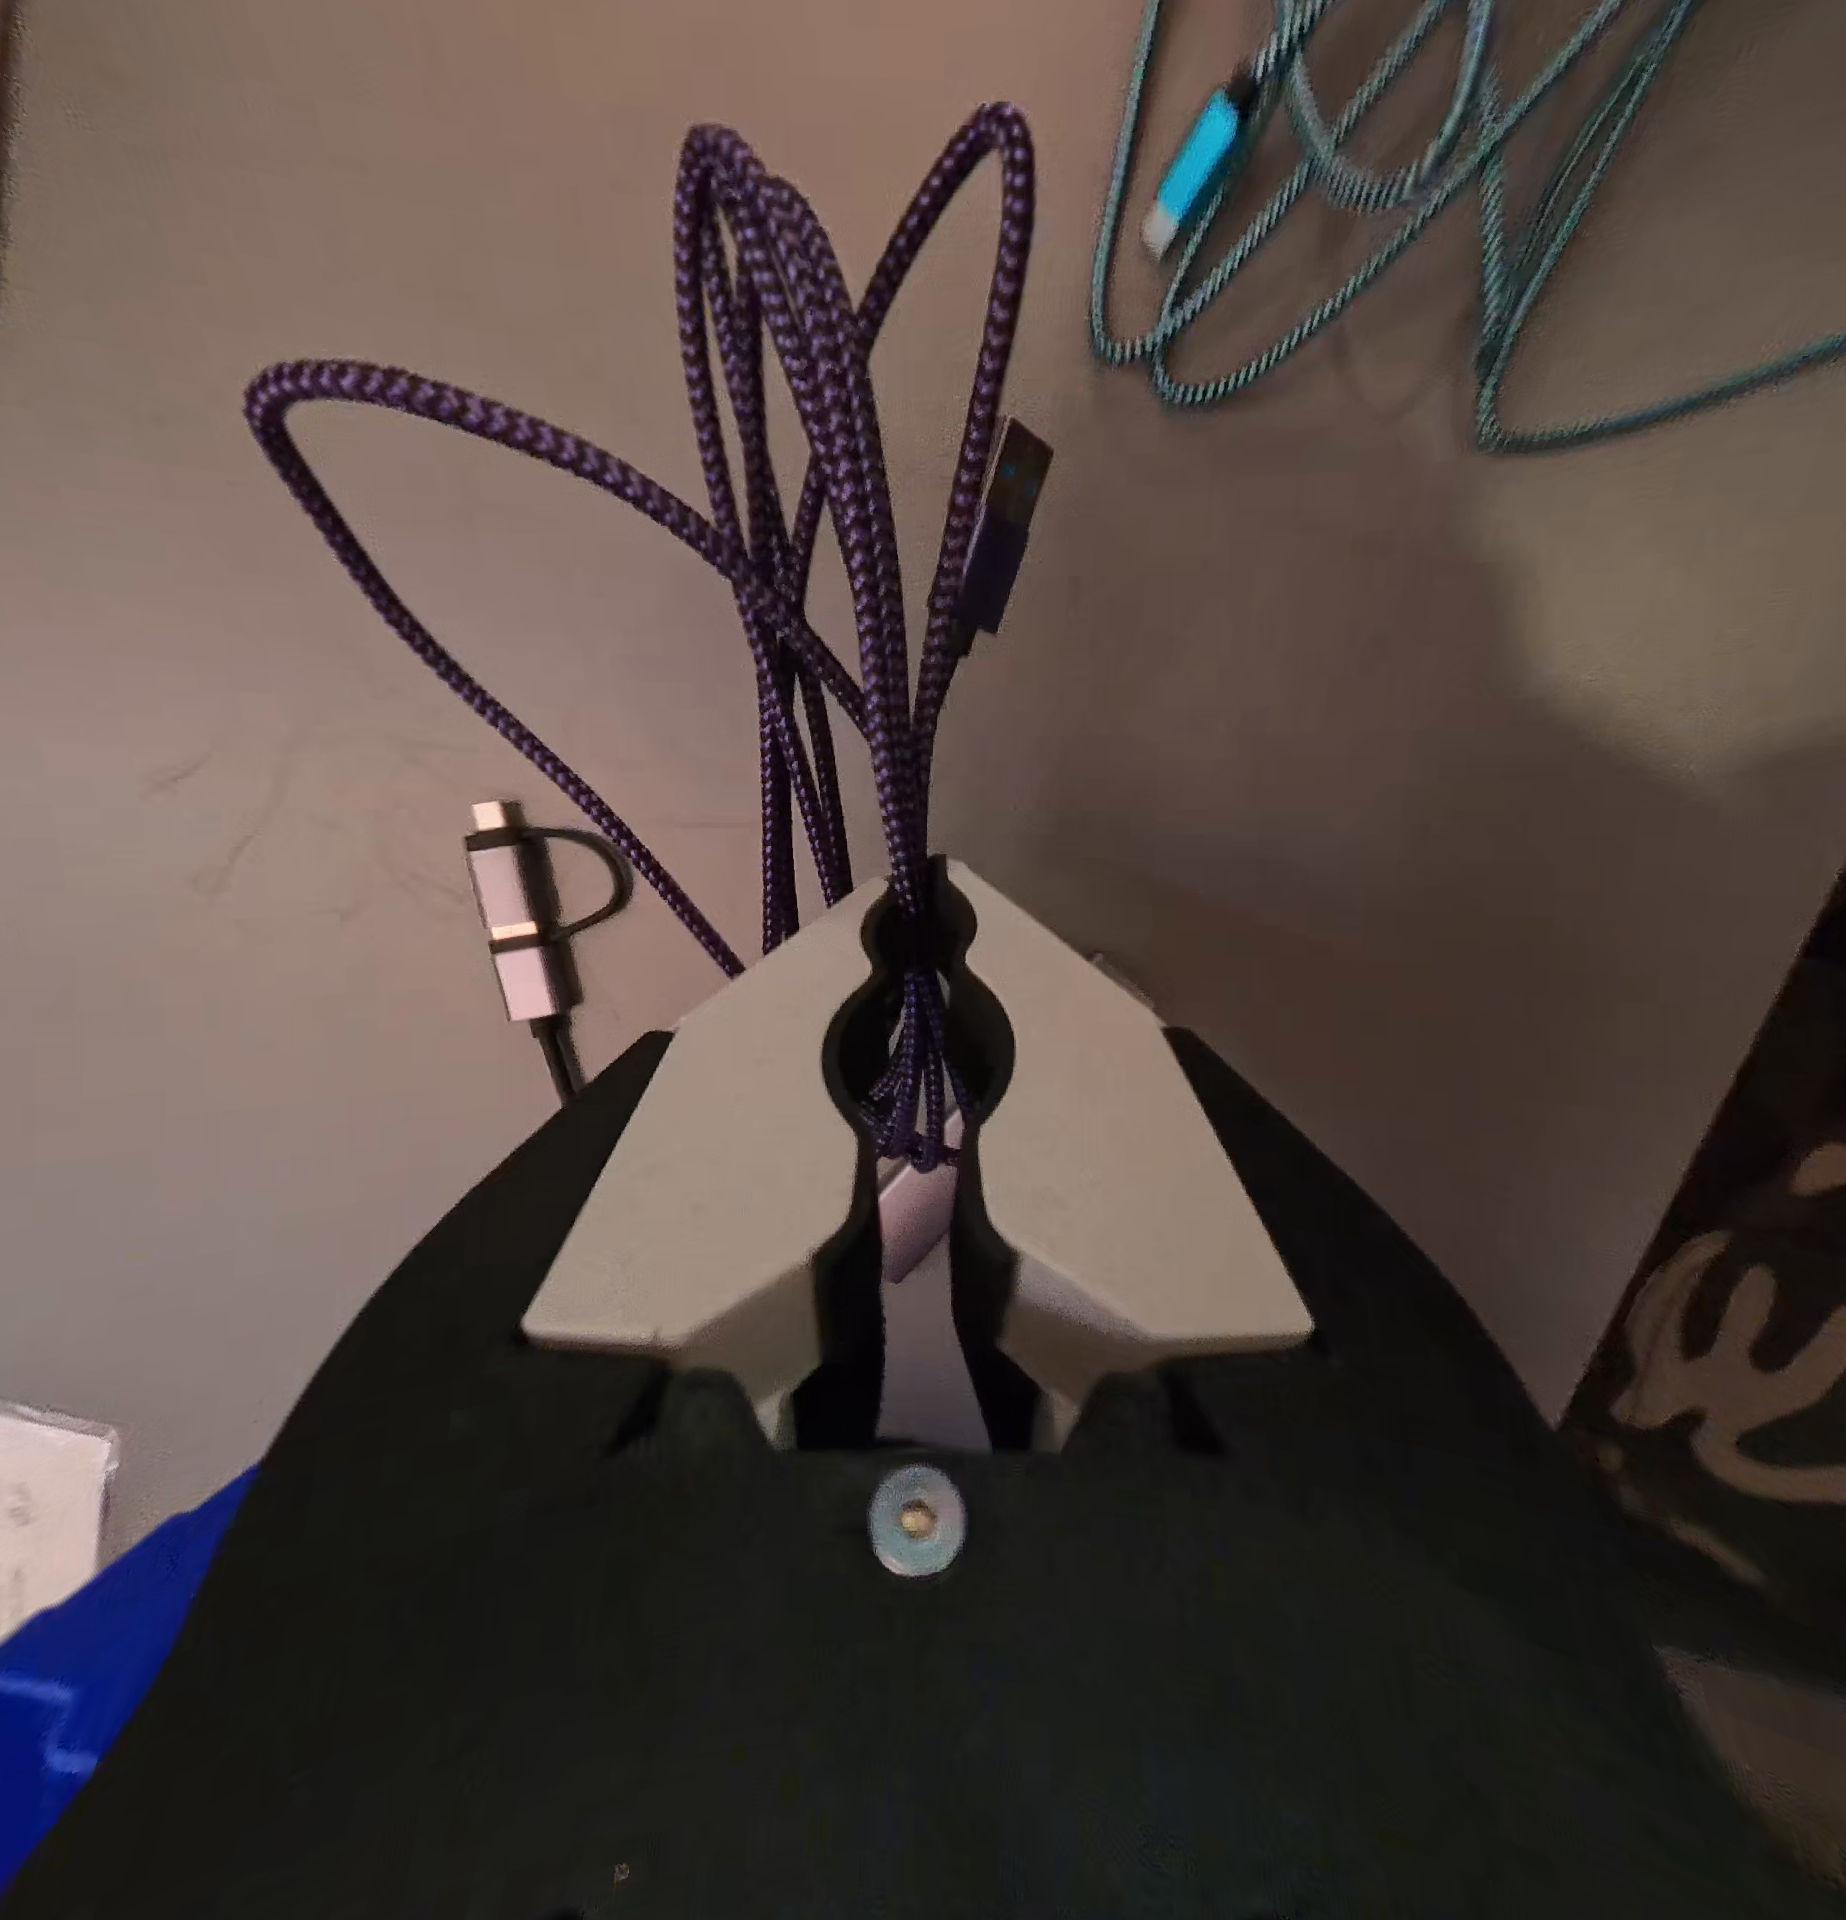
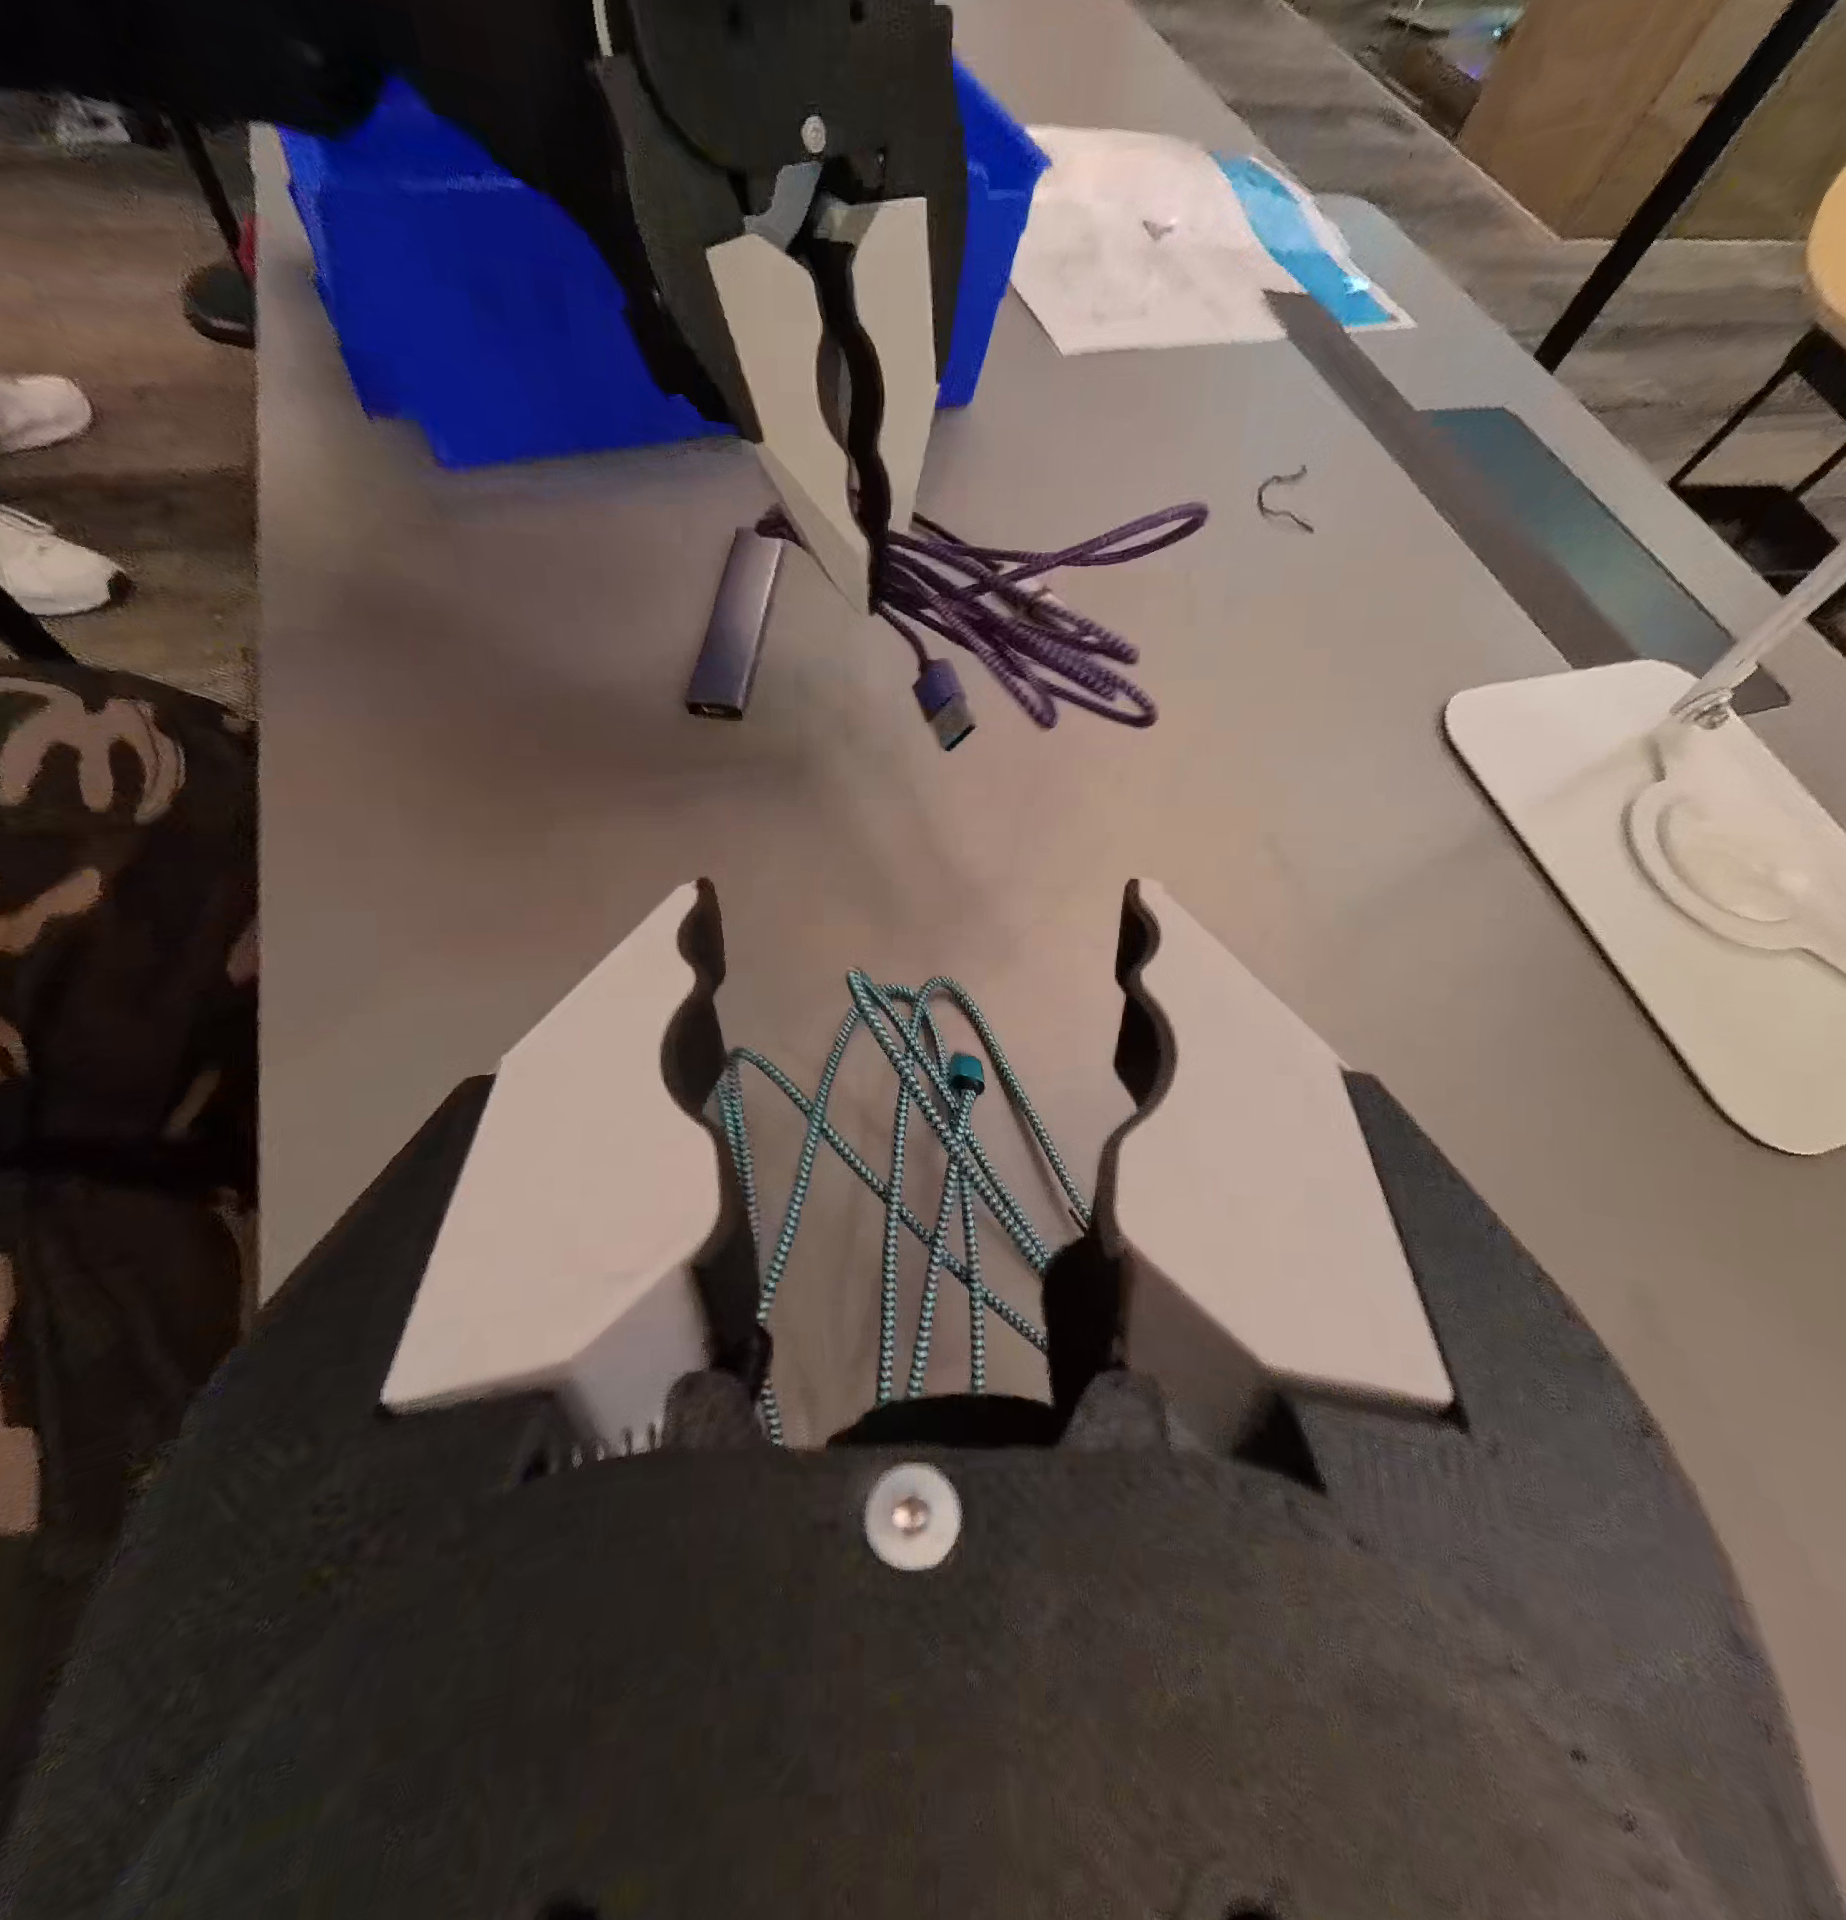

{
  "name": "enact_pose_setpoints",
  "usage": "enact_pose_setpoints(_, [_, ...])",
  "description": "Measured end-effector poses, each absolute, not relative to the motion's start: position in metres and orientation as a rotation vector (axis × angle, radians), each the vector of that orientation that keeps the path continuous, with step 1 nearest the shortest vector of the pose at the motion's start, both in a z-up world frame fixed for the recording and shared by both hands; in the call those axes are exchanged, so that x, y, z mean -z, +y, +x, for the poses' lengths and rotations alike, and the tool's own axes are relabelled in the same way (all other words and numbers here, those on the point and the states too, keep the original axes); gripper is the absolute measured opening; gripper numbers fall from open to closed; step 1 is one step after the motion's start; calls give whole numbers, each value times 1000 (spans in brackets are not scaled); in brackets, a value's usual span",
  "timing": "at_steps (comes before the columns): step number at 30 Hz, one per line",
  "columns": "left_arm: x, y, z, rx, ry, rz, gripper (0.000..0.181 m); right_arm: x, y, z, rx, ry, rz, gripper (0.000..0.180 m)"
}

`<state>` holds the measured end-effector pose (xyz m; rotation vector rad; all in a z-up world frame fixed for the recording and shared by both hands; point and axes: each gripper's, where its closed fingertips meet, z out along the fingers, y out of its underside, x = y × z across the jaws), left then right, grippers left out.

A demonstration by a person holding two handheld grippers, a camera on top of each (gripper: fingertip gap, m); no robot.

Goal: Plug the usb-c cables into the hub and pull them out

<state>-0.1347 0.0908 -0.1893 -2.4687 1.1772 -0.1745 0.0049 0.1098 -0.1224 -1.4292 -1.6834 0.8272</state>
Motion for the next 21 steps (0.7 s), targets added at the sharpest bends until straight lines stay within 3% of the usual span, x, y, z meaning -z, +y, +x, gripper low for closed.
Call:
enact_pose_setpoints(9, [132,92,-124,383,952,-2275,1,88,73,-23,-1096,-1609,-1376,86])
enact_pose_setpoints(15, [87,82,-75,551,966,-2065,1,81,90,-64,-1447,-1325,-1484,124])
enact_pose_setpoints(18, [81,71,-49,655,1001,-2017,0,61,89,-75,-1771,-1189,-1400,120])
enact_pose_setpoints(21, [80,64,-31,755,1028,-1978,1,42,76,-73,-1992,-1197,-1231,102])
